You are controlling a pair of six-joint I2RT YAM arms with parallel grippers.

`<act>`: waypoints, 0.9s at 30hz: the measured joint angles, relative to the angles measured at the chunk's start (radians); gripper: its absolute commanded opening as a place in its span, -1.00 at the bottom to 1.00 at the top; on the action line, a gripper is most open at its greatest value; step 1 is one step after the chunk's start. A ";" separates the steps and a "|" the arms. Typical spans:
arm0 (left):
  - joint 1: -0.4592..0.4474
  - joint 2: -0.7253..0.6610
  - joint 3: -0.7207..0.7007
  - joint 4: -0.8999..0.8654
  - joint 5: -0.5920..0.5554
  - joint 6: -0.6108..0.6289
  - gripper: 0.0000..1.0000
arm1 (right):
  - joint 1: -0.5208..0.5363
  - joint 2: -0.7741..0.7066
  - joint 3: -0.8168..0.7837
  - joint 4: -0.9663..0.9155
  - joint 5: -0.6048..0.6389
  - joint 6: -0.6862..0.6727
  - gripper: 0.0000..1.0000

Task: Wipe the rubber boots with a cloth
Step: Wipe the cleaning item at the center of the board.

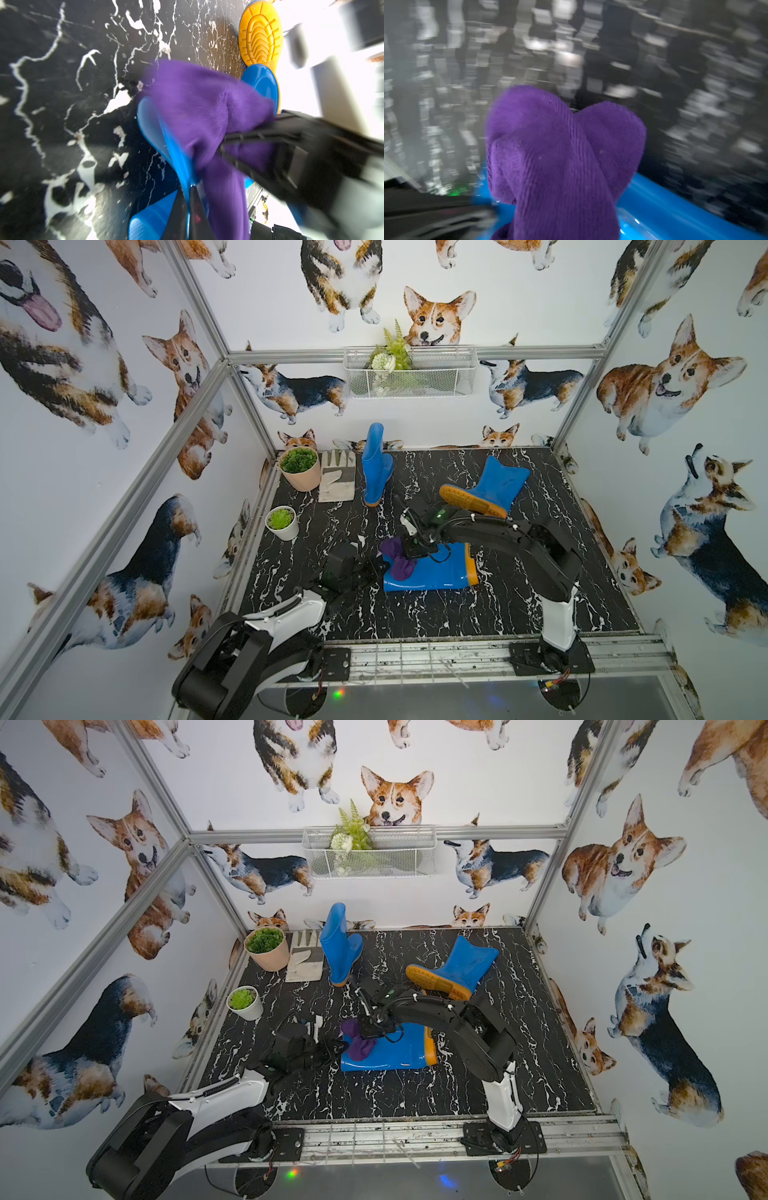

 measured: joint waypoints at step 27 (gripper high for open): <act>0.002 -0.203 -0.006 -0.246 -0.057 0.039 -1.00 | -0.058 -0.064 -0.023 -0.097 0.050 -0.050 -1.00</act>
